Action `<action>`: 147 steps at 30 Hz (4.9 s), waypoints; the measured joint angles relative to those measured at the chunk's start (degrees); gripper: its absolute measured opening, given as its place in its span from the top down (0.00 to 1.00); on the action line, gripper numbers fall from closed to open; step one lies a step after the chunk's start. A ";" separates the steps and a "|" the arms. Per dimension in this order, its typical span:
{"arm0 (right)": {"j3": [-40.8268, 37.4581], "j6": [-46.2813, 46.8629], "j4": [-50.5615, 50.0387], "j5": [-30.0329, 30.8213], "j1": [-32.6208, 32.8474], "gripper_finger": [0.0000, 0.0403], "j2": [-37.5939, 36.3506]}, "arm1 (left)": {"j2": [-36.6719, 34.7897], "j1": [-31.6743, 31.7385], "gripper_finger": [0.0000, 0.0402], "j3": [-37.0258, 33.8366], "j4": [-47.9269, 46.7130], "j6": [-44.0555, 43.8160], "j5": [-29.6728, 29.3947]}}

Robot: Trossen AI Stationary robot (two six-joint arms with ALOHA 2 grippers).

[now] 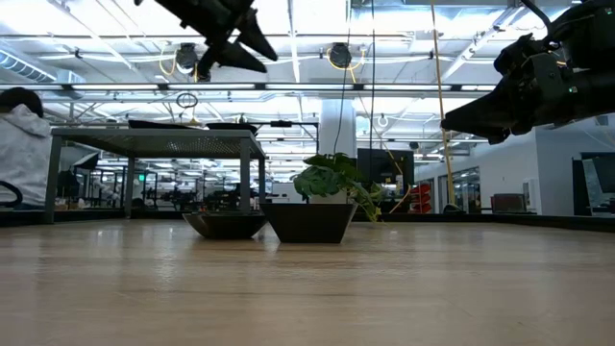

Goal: Pick & Place Mini shaped plates
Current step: Stack the distorted square plate on top of the distorted square plate on the shelf

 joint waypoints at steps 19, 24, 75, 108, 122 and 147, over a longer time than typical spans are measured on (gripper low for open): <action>-0.01 0.00 0.00 0.01 0.00 0.68 0.00 | 12.24 -11.18 0.63 0.00 12.33 -1.95 -5.25; 0.00 0.00 0.00 -0.01 0.00 0.68 0.00 | 12.29 -11.52 0.63 0.00 12.15 -1.94 -5.22; -0.02 0.30 0.52 0.01 -0.08 0.68 -0.01 | 12.20 -11.52 0.63 0.00 10.43 2.22 18.31; -0.02 1.49 0.51 0.00 -0.02 0.68 0.00 | 28.93 -28.20 0.63 0.00 10.59 22.92 9.80; 0.00 1.51 0.48 0.01 -0.01 0.68 0.02 | 37.46 -26.67 0.65 0.00 10.64 21.49 4.92; 0.00 1.53 0.09 -0.01 0.00 0.68 0.46 | 21.48 -28.43 0.98 4.81 9.07 22.42 -12.73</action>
